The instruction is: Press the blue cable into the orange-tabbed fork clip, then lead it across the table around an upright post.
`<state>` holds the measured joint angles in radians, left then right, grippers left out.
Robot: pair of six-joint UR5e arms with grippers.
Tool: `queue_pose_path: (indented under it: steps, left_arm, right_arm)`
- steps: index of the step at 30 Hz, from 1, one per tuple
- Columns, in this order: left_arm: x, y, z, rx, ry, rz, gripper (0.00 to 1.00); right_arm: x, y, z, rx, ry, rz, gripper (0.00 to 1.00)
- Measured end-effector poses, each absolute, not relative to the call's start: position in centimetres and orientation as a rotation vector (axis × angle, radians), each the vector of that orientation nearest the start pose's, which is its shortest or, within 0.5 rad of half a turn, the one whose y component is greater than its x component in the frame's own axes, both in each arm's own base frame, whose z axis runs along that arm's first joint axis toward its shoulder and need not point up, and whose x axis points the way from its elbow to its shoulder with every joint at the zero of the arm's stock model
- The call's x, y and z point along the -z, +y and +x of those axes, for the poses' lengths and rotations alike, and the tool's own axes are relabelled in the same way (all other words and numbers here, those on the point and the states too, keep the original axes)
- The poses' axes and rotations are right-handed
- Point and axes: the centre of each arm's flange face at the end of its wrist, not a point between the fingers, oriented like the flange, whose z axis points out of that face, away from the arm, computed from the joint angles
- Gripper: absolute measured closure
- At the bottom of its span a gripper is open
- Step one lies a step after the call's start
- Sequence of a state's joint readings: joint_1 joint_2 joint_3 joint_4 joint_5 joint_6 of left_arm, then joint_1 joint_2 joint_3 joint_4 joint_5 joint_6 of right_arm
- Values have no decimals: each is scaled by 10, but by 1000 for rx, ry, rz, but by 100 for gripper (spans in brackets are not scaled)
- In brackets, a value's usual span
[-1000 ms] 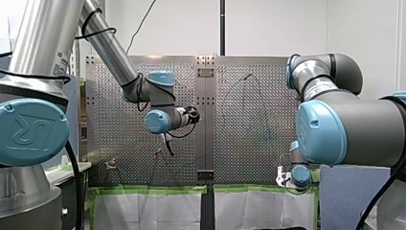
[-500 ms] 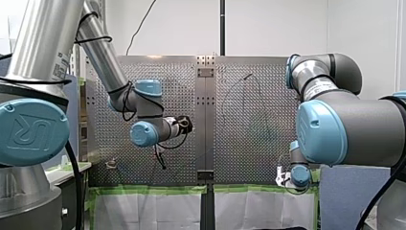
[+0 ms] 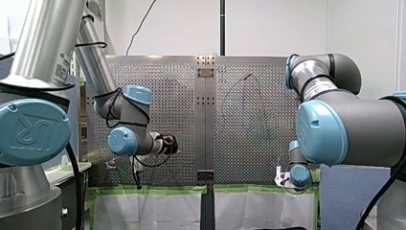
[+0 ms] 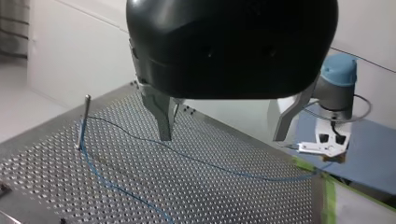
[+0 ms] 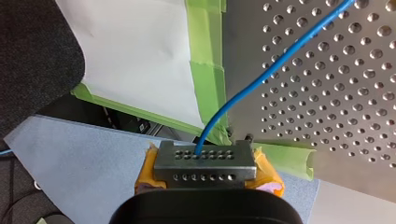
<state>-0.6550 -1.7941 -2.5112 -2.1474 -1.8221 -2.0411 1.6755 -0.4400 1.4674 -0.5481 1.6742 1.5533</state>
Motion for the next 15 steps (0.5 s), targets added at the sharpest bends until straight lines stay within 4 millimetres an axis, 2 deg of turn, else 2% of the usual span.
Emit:
queue_pose_path:
  steps: [11,15]
  left_arm:
    - [-105,-304,231,557,1717,-9,0]
    - [-104,-308,237,543,1703,-9,0]
  right_arm:
    - [127,-611,191,-900,-1493,1599,100]
    - [126,-611,192,-904,-1490,1601,100]
